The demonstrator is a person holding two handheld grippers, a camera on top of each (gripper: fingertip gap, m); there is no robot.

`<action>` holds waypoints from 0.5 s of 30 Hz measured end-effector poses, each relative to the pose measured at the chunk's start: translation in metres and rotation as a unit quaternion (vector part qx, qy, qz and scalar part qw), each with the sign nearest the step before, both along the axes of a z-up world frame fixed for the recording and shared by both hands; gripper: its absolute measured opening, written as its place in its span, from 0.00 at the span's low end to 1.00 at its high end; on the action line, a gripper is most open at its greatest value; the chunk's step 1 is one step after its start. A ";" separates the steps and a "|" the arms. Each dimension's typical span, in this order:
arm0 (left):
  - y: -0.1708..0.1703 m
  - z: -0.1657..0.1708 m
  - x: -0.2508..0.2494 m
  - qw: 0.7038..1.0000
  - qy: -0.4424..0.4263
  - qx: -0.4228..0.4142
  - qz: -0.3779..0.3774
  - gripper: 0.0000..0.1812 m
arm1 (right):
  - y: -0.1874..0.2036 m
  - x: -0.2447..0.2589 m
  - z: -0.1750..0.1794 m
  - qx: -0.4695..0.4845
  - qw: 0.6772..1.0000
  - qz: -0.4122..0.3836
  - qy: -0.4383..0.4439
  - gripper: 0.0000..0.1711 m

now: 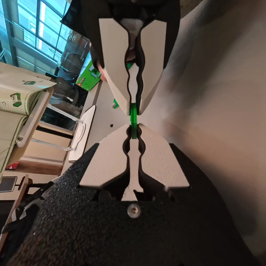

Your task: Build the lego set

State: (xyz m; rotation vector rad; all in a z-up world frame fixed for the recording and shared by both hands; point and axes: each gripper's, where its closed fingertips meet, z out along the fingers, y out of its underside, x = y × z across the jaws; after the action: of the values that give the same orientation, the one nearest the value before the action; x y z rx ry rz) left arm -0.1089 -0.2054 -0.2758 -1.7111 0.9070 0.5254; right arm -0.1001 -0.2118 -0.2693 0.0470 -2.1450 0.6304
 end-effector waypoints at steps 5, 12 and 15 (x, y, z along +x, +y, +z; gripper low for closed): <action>0.000 0.005 -0.004 1.000 0.005 0.014 0.007 0.03 | -0.001 -0.004 0.005 -0.029 0.999 -0.018 0.002 0.04; 0.000 0.005 -0.003 1.000 0.015 0.020 0.008 0.03 | -0.001 -0.008 0.006 -0.027 0.999 -0.033 0.024 0.07; 0.000 0.007 -0.002 0.999 0.024 0.024 0.007 0.03 | -0.003 -0.007 0.006 -0.028 0.999 -0.029 0.021 0.06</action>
State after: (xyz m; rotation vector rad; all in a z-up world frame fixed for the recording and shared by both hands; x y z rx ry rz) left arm -0.1114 -0.2051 -0.2693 -1.6697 0.9102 0.5949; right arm -0.1071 -0.2144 -0.2638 -0.0324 -2.0801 0.6495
